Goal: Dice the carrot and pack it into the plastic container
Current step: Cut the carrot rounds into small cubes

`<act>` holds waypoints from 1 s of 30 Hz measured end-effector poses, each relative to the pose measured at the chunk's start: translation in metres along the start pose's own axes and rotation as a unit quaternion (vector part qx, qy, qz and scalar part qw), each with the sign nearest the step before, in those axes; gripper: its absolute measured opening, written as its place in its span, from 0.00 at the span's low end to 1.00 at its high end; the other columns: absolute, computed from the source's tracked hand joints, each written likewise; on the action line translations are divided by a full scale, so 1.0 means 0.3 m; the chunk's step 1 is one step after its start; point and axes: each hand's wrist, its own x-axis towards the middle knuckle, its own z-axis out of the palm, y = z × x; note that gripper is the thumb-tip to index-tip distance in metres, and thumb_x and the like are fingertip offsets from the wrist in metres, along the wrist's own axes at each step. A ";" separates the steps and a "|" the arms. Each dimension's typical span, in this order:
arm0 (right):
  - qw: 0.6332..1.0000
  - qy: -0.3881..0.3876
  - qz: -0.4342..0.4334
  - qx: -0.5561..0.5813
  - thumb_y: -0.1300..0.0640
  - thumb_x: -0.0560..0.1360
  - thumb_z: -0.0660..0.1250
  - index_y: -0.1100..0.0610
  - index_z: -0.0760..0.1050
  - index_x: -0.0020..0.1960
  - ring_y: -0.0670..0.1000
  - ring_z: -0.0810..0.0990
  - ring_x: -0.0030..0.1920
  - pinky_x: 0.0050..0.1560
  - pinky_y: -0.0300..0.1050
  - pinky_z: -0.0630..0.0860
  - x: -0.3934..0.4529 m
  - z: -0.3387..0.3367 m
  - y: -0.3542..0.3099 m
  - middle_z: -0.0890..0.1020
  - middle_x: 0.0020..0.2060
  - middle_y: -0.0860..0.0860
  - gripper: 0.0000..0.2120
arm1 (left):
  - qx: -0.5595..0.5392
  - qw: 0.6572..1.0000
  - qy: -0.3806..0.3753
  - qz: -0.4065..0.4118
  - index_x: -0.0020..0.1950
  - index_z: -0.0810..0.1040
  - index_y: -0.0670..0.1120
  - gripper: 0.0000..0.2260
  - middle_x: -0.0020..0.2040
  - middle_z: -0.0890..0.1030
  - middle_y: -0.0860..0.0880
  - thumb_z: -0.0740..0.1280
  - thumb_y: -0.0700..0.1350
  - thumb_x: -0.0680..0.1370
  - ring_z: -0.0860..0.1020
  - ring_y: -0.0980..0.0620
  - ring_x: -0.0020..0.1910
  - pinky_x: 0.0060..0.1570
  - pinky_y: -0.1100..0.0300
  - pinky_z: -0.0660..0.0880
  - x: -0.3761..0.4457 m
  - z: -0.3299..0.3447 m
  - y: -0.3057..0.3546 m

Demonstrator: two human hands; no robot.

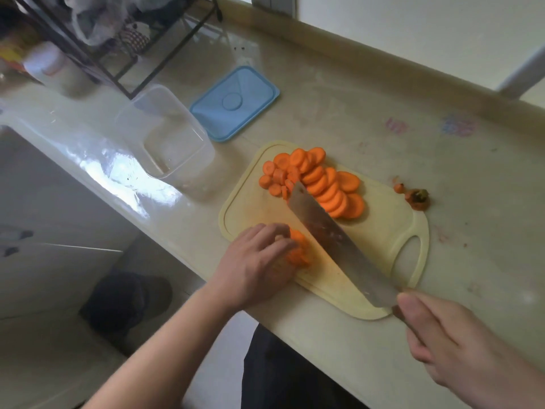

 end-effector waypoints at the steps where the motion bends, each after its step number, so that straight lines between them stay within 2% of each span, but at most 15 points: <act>1: 1.000 0.013 0.017 -0.001 0.23 0.65 0.49 0.49 0.69 0.32 0.44 0.67 0.21 0.24 0.30 0.61 -0.013 -0.011 0.011 0.68 0.20 0.50 0.30 | -0.001 0.999 -0.039 0.004 0.62 0.82 0.43 0.19 0.60 0.80 0.42 0.73 0.52 0.76 0.80 0.42 0.52 0.49 0.49 0.80 0.022 -0.019 -0.021; 3: 0.998 0.033 0.043 -0.013 0.17 0.59 0.47 0.49 0.70 0.32 0.44 0.66 0.20 0.23 0.30 0.61 -0.036 -0.025 0.035 0.68 0.19 0.50 0.35 | -0.008 0.994 -0.110 0.021 0.68 0.79 0.43 0.24 0.64 0.78 0.42 0.68 0.56 0.77 0.79 0.42 0.55 0.53 0.50 0.80 0.066 -0.044 -0.049; 6: 0.998 0.031 0.053 -0.033 0.17 0.58 0.47 0.47 0.75 0.40 0.43 0.67 0.20 0.23 0.31 0.63 -0.065 -0.025 0.058 0.70 0.19 0.50 0.37 | -0.011 0.988 -0.144 0.054 0.65 0.81 0.41 0.23 0.62 0.79 0.41 0.63 0.57 0.80 0.80 0.40 0.53 0.51 0.49 0.81 0.104 -0.053 -0.058; 7: 0.998 0.032 0.044 -0.031 0.20 0.62 0.50 0.44 0.76 0.41 0.43 0.68 0.20 0.24 0.30 0.64 -0.072 -0.020 0.051 0.71 0.20 0.50 0.31 | -0.016 0.988 -0.141 0.057 0.63 0.81 0.40 0.23 0.60 0.79 0.41 0.62 0.57 0.81 0.80 0.40 0.51 0.49 0.49 0.81 0.106 -0.051 -0.055; 9: 0.998 0.042 0.050 -0.010 0.35 0.71 0.54 0.35 0.75 0.38 0.41 0.72 0.23 0.27 0.28 0.64 -0.075 -0.010 0.028 0.74 0.20 0.45 0.13 | -0.022 0.991 -0.122 0.051 0.60 0.82 0.39 0.22 0.57 0.79 0.40 0.61 0.56 0.82 0.81 0.41 0.49 0.48 0.50 0.80 0.098 -0.040 -0.036; 12: 0.999 0.019 0.026 -0.042 0.41 0.76 0.56 0.30 0.74 0.34 0.35 0.75 0.28 0.30 0.24 0.65 -0.062 0.009 0.027 0.74 0.21 0.35 0.14 | -0.008 0.997 -0.081 0.015 0.60 0.83 0.39 0.16 0.54 0.79 0.42 0.64 0.50 0.82 0.79 0.45 0.48 0.47 0.51 0.80 0.061 -0.012 0.009; 14: 0.998 0.021 0.035 -0.048 0.37 0.74 0.54 0.30 0.73 0.45 0.32 0.76 0.32 0.32 0.25 0.67 -0.053 0.025 0.027 0.74 0.23 0.30 0.10 | 0.012 0.998 -0.047 -0.030 0.60 0.83 0.43 0.15 0.55 0.79 0.43 0.64 0.50 0.81 0.78 0.45 0.48 0.46 0.52 0.79 0.038 0.006 0.032; 15: 0.998 0.017 0.042 -0.039 0.32 0.72 0.50 0.30 0.73 0.48 0.31 0.77 0.35 0.34 0.25 0.68 -0.048 0.029 0.029 0.75 0.25 0.27 0.14 | 0.021 0.998 -0.029 -0.052 0.61 0.84 0.44 0.15 0.56 0.79 0.43 0.65 0.51 0.81 0.78 0.45 0.48 0.46 0.52 0.79 0.027 0.013 0.039; 17: 0.997 0.036 0.039 -0.055 0.20 0.63 0.42 0.23 0.71 0.46 0.27 0.76 0.42 0.41 0.23 0.70 -0.040 0.039 0.046 0.76 0.33 0.22 0.23 | 0.031 0.996 0.003 -0.080 0.61 0.85 0.45 0.15 0.57 0.80 0.43 0.65 0.51 0.81 0.77 0.44 0.49 0.48 0.52 0.79 0.004 0.032 0.050; 19: 0.995 0.059 0.048 -0.059 0.16 0.57 0.36 0.15 0.65 0.45 0.22 0.73 0.45 0.46 0.19 0.67 -0.036 0.062 0.073 0.74 0.37 0.18 0.25 | 0.033 0.994 0.022 -0.098 0.61 0.85 0.44 0.16 0.57 0.80 0.42 0.64 0.51 0.83 0.76 0.44 0.52 0.49 0.52 0.78 -0.012 0.050 0.067; 20: 0.995 0.070 0.048 -0.056 0.16 0.57 0.36 0.14 0.63 0.45 0.22 0.72 0.45 0.46 0.18 0.65 -0.035 0.076 0.087 0.75 0.36 0.20 0.24 | 0.029 0.993 0.029 -0.111 0.61 0.85 0.44 0.17 0.57 0.80 0.42 0.62 0.52 0.84 0.76 0.44 0.52 0.50 0.53 0.78 -0.016 0.055 0.077; 23: 0.994 0.098 0.039 -0.042 0.16 0.57 0.35 0.20 0.68 0.46 0.32 0.78 0.47 0.47 0.21 0.67 -0.040 0.121 0.099 0.80 0.39 0.30 0.30 | 0.014 0.989 0.041 -0.141 0.61 0.85 0.43 0.17 0.55 0.79 0.43 0.61 0.51 0.84 0.76 0.45 0.51 0.50 0.55 0.75 -0.009 0.059 0.105; 26: 0.992 0.104 0.023 -0.060 0.16 0.55 0.31 0.29 0.71 0.55 0.38 0.78 0.51 0.48 0.26 0.68 -0.038 0.161 0.097 0.82 0.44 0.36 0.43 | 0.002 0.987 0.032 -0.158 0.60 0.84 0.43 0.16 0.53 0.79 0.44 0.62 0.49 0.81 0.75 0.47 0.50 0.50 0.58 0.74 0.003 0.057 0.126; 28: 0.994 0.080 0.025 -0.069 0.16 0.54 0.30 0.34 0.73 0.61 0.38 0.79 0.49 0.48 0.28 0.70 -0.027 0.178 0.095 0.83 0.44 0.40 0.50 | 0.001 0.986 0.027 -0.163 0.60 0.84 0.43 0.16 0.53 0.79 0.44 0.62 0.49 0.80 0.75 0.47 0.50 0.50 0.59 0.73 0.003 0.058 0.137; 30: 0.996 0.060 0.017 -0.064 0.17 0.57 0.31 0.38 0.73 0.63 0.32 0.77 0.49 0.47 0.24 0.70 -0.013 0.186 0.086 0.83 0.42 0.42 0.51 | 0.002 0.986 0.034 -0.165 0.58 0.84 0.42 0.15 0.52 0.79 0.44 0.63 0.49 0.81 0.76 0.46 0.48 0.48 0.59 0.74 -0.002 0.058 0.143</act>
